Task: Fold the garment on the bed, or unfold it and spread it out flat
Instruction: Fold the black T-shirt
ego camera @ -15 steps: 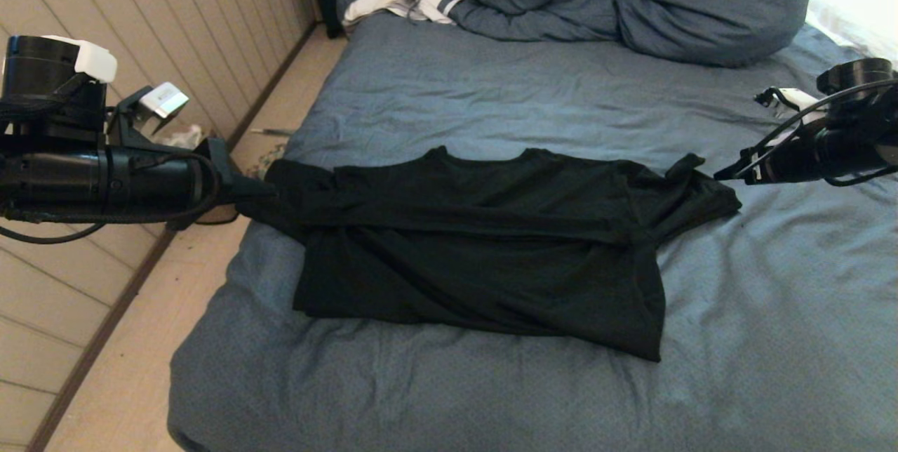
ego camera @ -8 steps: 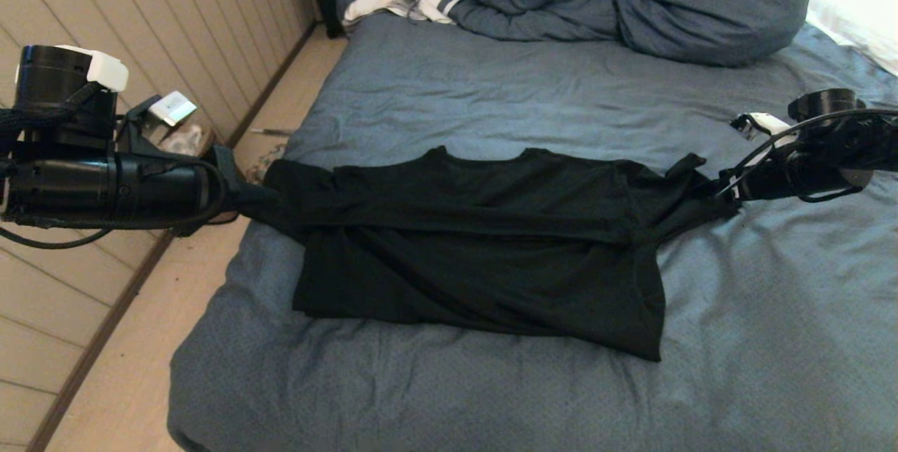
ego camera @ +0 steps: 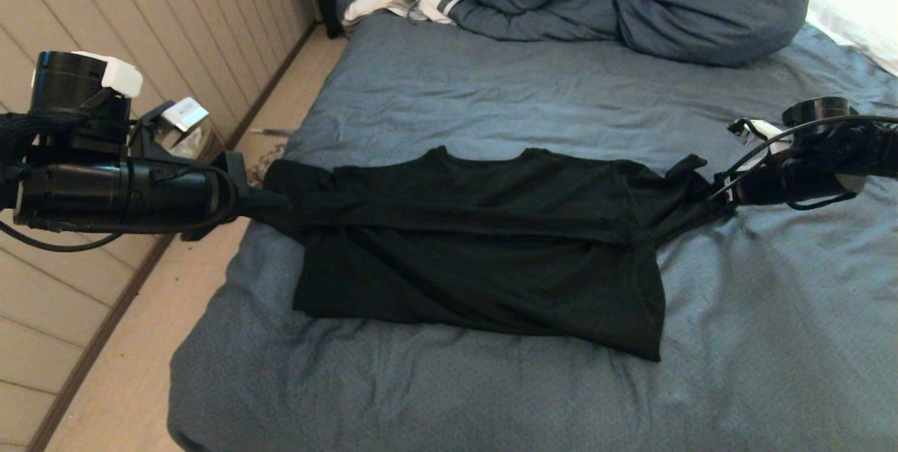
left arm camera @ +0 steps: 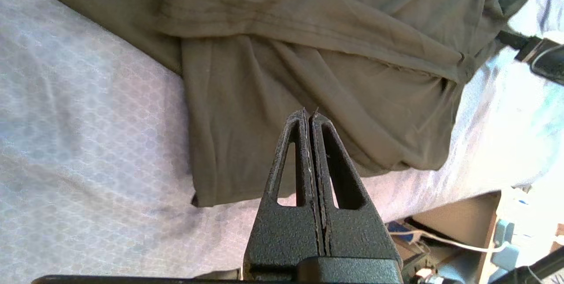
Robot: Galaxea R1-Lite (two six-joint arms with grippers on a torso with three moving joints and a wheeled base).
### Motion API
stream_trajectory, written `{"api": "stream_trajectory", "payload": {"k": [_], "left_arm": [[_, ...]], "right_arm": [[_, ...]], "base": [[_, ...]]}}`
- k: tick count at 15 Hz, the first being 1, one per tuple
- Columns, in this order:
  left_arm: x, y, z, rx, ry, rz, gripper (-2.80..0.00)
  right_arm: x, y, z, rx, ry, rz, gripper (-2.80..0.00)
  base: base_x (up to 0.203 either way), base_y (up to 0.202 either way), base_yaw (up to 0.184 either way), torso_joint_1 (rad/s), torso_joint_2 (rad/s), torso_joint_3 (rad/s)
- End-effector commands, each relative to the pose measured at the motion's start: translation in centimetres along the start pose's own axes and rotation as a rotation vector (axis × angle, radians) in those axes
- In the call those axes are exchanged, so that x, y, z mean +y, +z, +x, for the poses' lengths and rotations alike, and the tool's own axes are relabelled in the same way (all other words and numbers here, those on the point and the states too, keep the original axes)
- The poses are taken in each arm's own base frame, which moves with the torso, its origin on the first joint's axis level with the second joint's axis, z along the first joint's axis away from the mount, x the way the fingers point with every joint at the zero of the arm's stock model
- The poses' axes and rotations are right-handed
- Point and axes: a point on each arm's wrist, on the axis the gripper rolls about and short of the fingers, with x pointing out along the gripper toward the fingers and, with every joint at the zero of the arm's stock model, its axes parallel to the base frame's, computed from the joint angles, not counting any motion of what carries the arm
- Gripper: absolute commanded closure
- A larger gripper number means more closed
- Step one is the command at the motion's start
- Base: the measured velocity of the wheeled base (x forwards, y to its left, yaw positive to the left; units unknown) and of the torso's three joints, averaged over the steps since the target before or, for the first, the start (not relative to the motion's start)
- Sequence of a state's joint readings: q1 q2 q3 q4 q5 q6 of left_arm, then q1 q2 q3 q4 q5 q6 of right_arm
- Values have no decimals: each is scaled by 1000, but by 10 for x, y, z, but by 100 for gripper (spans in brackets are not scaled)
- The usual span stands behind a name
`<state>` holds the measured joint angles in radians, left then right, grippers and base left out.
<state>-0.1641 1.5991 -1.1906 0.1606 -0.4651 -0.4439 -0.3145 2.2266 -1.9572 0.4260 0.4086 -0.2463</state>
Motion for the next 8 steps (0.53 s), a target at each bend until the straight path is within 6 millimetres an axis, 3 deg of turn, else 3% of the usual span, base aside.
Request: {"api": "stream_trajectory", "payload": {"k": [1, 4, 8], "left_arm": [[-1, -1, 1, 5, -5, -5, 0], [-2, -2, -3, 2, -5, -4, 0], [-7, 2, -8, -12, -11, 2, 0]], "right_arm": [[3, 6, -13, -23, 5, 2, 0], [6, 11, -33, -47, -7, 1, 0], [5, 18, -76, -96, -52, -3, 0]], "base": [[0, 0, 0, 0, 0, 0], [0, 0, 0, 0, 0, 0], [0, 0, 0, 0, 0, 0]]}}
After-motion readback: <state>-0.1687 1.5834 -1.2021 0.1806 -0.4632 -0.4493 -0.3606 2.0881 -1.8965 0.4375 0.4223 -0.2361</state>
